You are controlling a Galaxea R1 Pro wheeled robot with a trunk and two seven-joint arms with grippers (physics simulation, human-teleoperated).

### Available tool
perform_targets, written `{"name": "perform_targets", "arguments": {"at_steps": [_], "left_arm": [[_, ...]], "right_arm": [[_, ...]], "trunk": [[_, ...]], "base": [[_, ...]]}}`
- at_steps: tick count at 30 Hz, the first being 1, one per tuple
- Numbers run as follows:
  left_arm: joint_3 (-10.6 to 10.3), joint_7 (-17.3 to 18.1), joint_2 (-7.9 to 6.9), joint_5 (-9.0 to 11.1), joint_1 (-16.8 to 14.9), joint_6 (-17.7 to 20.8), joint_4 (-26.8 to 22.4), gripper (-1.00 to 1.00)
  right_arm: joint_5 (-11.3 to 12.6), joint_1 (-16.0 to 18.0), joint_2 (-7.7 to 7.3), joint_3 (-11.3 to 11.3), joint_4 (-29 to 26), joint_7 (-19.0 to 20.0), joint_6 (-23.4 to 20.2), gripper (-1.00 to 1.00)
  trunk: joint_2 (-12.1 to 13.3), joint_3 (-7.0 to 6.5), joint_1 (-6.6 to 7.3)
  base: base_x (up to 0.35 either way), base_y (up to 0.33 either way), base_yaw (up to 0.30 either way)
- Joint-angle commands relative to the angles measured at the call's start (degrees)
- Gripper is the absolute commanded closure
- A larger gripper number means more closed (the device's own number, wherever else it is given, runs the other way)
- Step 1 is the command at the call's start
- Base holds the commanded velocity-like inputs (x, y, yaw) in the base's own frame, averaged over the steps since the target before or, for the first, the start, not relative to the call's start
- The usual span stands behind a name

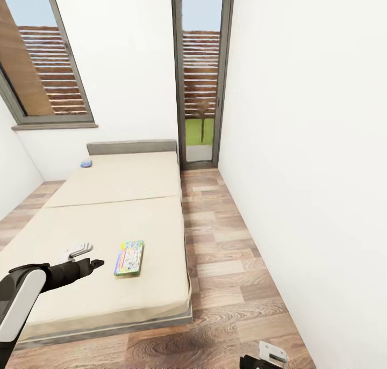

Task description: Put all the toys in the child's room - the three board games (two on the bed and one on the table), the two jigsaw puzzles on the table, and the tennis ball on the table - inside the toy box on the table in the child's room.

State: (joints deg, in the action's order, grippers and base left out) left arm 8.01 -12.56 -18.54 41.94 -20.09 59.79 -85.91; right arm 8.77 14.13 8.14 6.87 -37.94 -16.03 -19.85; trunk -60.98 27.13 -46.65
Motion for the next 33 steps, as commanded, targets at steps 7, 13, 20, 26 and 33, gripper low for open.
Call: {"name": "perform_targets", "arguments": {"at_steps": [7,13,20,26,33], "left_arm": [[0.12,-0.54,-0.06,0.51,-0.04,0.21,-0.06,-1.00],[0.12,-0.54,-0.05,0.44,-0.04,0.21,-0.18,-1.00],[0.15,-0.54,-0.07,0.43,-0.04,0.21,-0.22,-1.00],[0.12,-0.56,-0.02,0.38,-0.04,0.21,-0.20,-1.00],[0.07,-0.73,0.05,0.14,-0.04,0.10,-0.07,-1.00]], "right_arm": [[0.63,0.02,0.04,0.06,-0.12,-0.25,-0.06,-1.00],[0.64,-0.02,0.04,0.03,-0.12,-0.23,0.00,-1.00],[0.57,-0.03,0.04,-0.01,-0.12,-0.23,0.06,-1.00],[0.46,-0.07,0.04,-0.01,-0.12,-0.23,0.07,-1.00],[0.19,-0.15,0.03,-0.03,-0.12,-0.23,0.90,-1.00]], "trunk": [[-0.04,0.26,0.00],[-0.44,0.46,-0.22],[-3.25,1.72,-1.76],[-5.66,2.80,-3.08],[-8.47,4.06,-4.62]], "base": [[0.000,0.000,0.000],[0.000,0.000,0.000],[0.000,0.000,0.000],[0.000,0.000,0.000],[0.000,0.000,0.000]]}}
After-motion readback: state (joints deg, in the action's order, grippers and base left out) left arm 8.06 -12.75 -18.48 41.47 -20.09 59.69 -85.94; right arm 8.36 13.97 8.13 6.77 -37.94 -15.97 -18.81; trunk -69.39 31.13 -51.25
